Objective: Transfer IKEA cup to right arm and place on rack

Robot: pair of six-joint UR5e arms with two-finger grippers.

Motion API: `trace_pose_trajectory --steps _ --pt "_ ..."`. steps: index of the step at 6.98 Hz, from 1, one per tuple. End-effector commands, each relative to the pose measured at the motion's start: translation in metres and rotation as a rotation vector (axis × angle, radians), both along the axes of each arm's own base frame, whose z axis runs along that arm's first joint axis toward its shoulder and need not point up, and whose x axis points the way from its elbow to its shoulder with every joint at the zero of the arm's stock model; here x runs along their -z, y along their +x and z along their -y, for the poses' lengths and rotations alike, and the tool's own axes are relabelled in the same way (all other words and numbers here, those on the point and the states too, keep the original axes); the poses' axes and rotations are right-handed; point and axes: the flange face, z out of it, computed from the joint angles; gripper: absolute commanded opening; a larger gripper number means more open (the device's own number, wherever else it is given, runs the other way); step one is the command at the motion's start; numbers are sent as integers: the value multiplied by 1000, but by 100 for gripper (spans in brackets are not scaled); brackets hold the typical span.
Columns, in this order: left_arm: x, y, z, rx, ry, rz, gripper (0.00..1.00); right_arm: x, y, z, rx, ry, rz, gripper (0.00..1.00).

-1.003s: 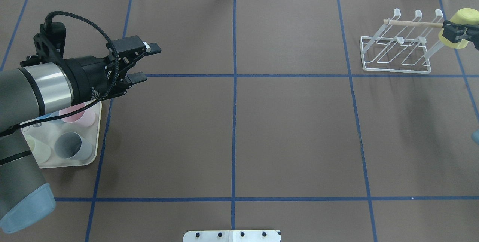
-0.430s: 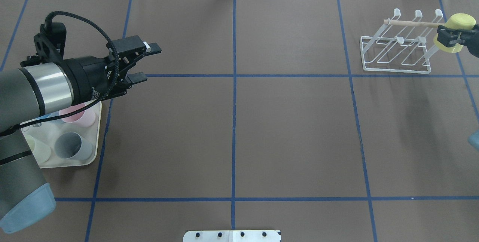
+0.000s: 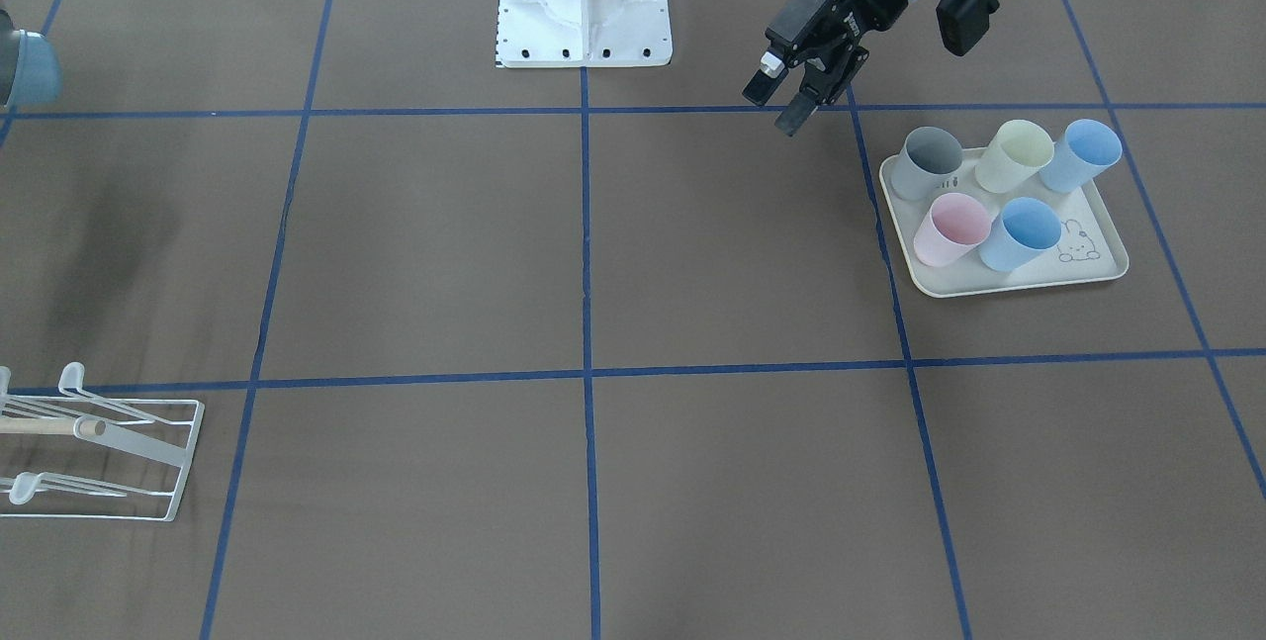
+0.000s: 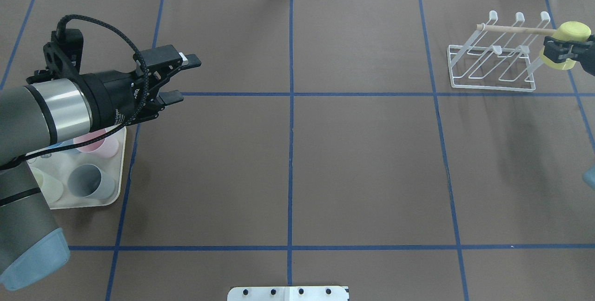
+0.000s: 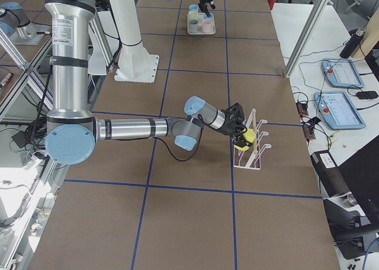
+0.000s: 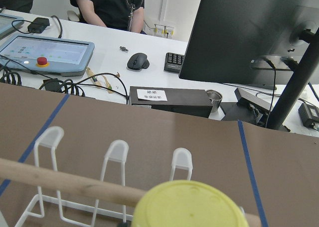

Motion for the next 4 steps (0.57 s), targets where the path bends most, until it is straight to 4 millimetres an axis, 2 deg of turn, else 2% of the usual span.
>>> trace_pose_trajectory --steps 1,2,3,4 --pt "-1 1 0 -1 -1 1 99 -9 1 -2 0 -14 -10 21" --pt "-1 1 0 -1 -1 1 99 -11 1 -2 1 -18 -12 64" --pt "-1 1 0 -1 -2 2 99 -12 1 -2 2 -18 -13 99" --pt "-1 1 0 -1 -2 2 99 -11 2 -3 9 2 -20 100"
